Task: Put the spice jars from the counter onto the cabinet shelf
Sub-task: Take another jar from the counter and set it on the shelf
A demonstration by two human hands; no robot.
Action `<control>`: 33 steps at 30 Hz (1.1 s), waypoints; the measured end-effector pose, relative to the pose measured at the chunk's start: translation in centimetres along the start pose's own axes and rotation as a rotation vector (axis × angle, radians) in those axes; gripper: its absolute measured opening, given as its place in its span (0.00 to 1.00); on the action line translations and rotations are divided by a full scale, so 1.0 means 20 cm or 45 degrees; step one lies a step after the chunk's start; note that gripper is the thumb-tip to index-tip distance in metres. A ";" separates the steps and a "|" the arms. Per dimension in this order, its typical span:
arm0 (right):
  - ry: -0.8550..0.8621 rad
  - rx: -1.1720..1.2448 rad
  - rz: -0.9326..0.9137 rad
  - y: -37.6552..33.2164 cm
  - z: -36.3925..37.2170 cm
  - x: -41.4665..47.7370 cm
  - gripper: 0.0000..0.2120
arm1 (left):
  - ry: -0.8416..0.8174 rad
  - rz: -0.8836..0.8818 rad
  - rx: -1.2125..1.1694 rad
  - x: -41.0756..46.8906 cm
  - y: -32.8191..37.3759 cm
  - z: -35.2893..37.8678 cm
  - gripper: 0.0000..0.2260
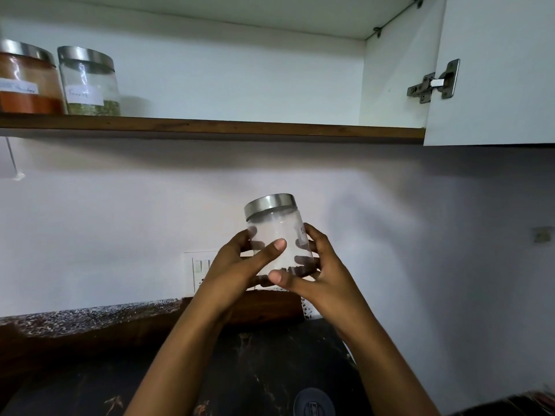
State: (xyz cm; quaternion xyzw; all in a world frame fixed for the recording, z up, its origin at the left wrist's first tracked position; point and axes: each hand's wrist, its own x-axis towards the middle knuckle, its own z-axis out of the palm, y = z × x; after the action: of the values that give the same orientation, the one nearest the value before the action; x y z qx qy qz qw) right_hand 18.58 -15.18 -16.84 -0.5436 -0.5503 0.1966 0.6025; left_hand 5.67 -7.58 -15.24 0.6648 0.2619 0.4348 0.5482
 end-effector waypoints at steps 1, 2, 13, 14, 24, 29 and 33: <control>-0.007 -0.011 -0.012 -0.01 -0.01 0.00 0.38 | -0.017 -0.009 -0.050 0.00 0.00 0.00 0.38; -0.011 0.020 -0.002 -0.01 -0.02 0.00 0.39 | -0.039 -0.031 -0.120 0.01 -0.01 -0.02 0.35; 0.160 -0.114 -0.015 -0.02 -0.02 0.01 0.42 | -0.004 -0.047 -0.237 0.01 -0.03 0.03 0.28; 0.170 -0.184 -0.045 -0.01 -0.01 0.01 0.43 | 0.005 -0.029 -0.220 0.01 -0.03 0.03 0.28; -0.047 0.128 0.067 -0.06 -0.10 0.05 0.39 | -0.039 0.041 -0.376 0.03 -0.02 -0.03 0.23; 0.003 0.146 0.008 -0.09 -0.08 0.08 0.38 | -0.097 0.220 -0.083 0.01 0.04 -0.07 0.26; -0.050 0.057 -0.047 -0.18 -0.05 0.13 0.35 | -0.051 0.334 0.120 0.01 0.12 -0.14 0.29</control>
State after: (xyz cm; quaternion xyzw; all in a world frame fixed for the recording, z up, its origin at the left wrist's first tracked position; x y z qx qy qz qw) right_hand 18.96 -14.70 -12.29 -0.5157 -0.5676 0.2084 0.6070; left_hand 3.05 -6.62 -12.72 0.7267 0.1819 0.4767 0.4600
